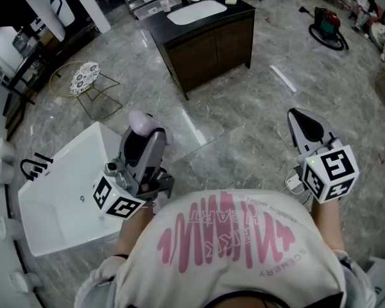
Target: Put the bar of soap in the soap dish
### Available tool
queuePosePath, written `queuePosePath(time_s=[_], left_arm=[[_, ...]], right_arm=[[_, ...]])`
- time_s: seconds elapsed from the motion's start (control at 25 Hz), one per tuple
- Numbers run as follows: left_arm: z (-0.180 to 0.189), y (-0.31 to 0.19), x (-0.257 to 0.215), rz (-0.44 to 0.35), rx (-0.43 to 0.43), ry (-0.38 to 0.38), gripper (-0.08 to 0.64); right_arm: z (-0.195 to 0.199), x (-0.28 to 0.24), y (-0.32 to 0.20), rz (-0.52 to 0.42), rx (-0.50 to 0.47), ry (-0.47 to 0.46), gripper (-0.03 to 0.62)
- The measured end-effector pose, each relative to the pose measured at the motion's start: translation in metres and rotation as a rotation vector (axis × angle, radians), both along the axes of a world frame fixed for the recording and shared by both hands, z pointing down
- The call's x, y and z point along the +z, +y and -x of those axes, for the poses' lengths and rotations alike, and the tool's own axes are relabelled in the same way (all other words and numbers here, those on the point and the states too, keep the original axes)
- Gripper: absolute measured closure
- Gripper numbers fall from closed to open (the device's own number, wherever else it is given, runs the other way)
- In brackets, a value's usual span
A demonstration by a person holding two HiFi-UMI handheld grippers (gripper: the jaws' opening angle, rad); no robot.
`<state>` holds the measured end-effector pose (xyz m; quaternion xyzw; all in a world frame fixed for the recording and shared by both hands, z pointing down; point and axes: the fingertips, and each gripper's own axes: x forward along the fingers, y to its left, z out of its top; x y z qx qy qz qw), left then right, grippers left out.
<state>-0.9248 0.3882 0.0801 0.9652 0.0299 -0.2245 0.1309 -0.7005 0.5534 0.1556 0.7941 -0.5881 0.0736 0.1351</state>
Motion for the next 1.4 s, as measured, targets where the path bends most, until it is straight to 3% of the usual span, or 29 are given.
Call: queuePosePath(time_s=[0.52, 0.8, 1.16, 1.4], left_arm=[[0.003, -0.008, 0.009, 0.012, -0.004, 0.002, 0.356], [0.003, -0.025, 0.011, 0.011, 0.000, 0.011, 0.356], [0.007, -0.049, 0.020, 0.015, 0.023, -0.013, 0.356], [-0.019, -0.071, 0.034, 0.050, 0.048, 0.009, 0.356]], right_arm=[[0.003, 0.000, -0.005, -0.061, -0.026, -0.046, 0.574], [0.000, -0.006, -0.016, -0.171, -0.052, -0.174, 0.574], [0.011, 0.005, -0.045, -0.181, -0.046, -0.213, 0.574], [-0.019, 0.032, -0.051, -0.173, 0.013, -0.232, 0.574]])
